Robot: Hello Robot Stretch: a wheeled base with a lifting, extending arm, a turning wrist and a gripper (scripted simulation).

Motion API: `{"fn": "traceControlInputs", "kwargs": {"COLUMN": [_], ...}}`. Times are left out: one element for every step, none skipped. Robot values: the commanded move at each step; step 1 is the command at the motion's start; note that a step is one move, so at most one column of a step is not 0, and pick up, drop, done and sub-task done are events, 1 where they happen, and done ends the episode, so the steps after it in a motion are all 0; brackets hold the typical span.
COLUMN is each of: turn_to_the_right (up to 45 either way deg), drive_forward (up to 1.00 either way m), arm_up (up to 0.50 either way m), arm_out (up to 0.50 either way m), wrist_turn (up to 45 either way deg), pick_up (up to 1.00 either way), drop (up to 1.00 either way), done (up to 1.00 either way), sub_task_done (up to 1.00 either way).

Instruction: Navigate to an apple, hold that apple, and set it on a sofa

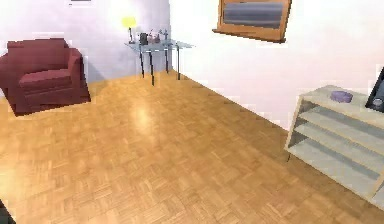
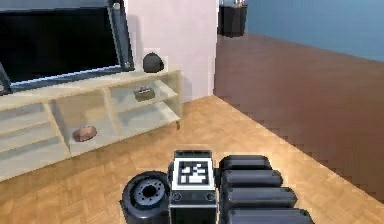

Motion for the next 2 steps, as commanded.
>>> {"fn": "traceControlInputs", "kwargs": {"turn_to_the_right": [-27.0, 45.0], "drive_forward": [0.00, 0.00], "arm_up": [0.00, 0.00], "arm_out": [0.00, 0.00], "wrist_turn": [0.0, 0.0], "pick_up": [0.00, 0.00], "drop": [0.00, 0.00], "done": [0.00, 0.00], "sub_task_done": [0.00, 0.00]}}
